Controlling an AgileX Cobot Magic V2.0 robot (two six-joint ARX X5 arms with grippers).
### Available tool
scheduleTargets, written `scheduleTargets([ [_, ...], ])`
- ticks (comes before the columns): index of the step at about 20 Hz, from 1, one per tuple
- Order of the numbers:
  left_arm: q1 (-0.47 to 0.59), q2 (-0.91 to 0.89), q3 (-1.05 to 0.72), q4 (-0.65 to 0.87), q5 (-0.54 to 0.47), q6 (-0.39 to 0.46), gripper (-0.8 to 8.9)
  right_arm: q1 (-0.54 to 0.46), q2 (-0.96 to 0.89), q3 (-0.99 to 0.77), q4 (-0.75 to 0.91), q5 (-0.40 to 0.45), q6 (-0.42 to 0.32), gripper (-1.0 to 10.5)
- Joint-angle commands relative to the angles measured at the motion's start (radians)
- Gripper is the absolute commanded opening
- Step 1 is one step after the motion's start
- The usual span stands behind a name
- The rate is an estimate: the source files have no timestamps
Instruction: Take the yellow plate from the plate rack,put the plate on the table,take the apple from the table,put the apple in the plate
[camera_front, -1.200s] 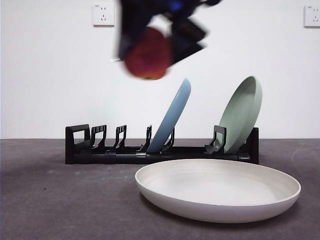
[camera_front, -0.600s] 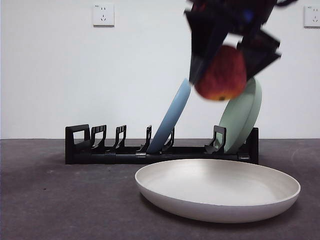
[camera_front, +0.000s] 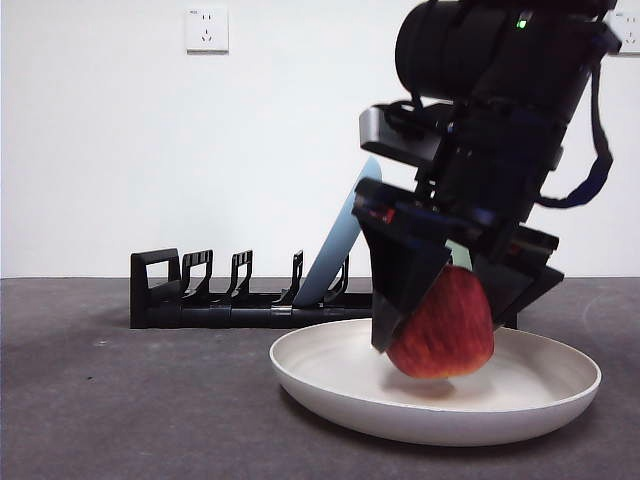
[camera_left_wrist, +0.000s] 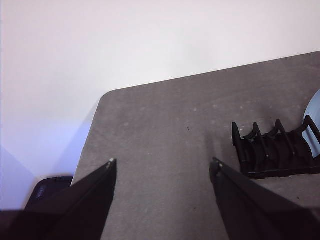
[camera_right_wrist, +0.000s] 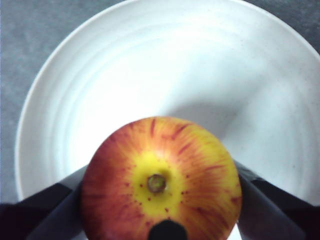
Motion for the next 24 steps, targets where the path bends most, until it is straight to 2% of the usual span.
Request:
scheduleTargets([
  [1,0.002,-0.002,-0.005,0.004,0.001,0.011,3.13,0.002,0.043,-0.002,0.022,0.0,0.007,-0.1],
  [4,0.002,-0.002,-0.005,-0.002,0.001,0.011,3.13,0.002,0.068,-0.002,0.026,0.0,0.007,-0.1],
  [7,0.002,-0.002,-0.005,-0.011,0.0,0.011,3.13,0.003,0.071,-0.002,0.026,-0.002,0.007,0.6],
  [9,0.002,-0.002,-0.005,-0.014,0.0,0.011,3.13,0.006,0.071,-0.002,0.026,-0.004,0.007,2.1],
  [12,0.002,-0.002,-0.005,-0.017,0.0,0.011,3.13,0.006,0.071,-0.002,0.026,-0.001,0.019,4.9],
  [14,0.002,-0.002,-0.005,-0.017,0.0,0.011,3.13,0.007,0.071,-0.002,0.026,-0.001,0.023,5.9],
  [24,0.002,-0.002,-0.005,-0.015,0.002,0.011,3.13,0.007,0.033,0.002,0.025,-0.001,0.025,6.0],
])
